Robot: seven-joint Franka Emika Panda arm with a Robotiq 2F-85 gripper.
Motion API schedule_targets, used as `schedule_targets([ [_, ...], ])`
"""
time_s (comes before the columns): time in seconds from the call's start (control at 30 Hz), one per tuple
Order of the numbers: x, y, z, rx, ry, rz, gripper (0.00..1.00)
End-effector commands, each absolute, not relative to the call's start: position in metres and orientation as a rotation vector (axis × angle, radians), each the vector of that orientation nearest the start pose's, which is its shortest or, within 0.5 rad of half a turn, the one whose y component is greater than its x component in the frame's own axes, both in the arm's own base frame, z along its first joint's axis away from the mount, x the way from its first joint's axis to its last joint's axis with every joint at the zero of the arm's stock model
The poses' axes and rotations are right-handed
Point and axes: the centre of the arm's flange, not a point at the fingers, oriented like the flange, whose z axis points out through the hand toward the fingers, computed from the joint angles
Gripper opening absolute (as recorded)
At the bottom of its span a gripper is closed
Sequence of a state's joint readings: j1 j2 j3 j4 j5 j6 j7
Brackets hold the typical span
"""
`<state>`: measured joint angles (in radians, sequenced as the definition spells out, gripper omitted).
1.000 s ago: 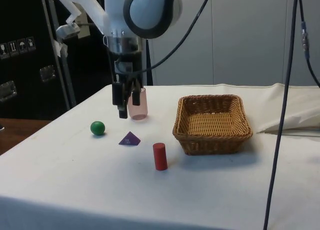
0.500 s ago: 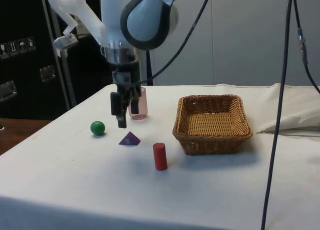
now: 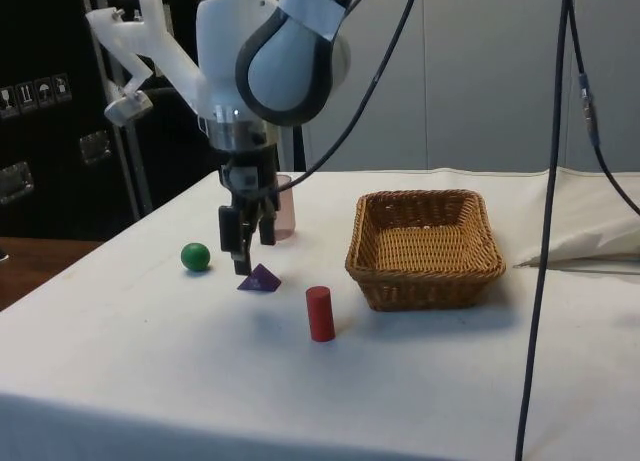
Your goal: Pick up the triangular block and place it into the basket.
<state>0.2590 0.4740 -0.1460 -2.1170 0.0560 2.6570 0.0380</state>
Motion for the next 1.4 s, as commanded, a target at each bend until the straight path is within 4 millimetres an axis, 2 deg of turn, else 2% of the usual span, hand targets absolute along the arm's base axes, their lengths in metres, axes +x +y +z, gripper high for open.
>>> schedule_targets([
  [0.0,0.583,0.066,0.192,-3.155,-0.070,-0.126,1.00],
  [0.97,0.587,0.066,0.170,-3.176,-0.077,-0.091,1.00],
  [1.37,0.587,0.066,0.168,-3.178,-0.079,-0.089,0.38],
])
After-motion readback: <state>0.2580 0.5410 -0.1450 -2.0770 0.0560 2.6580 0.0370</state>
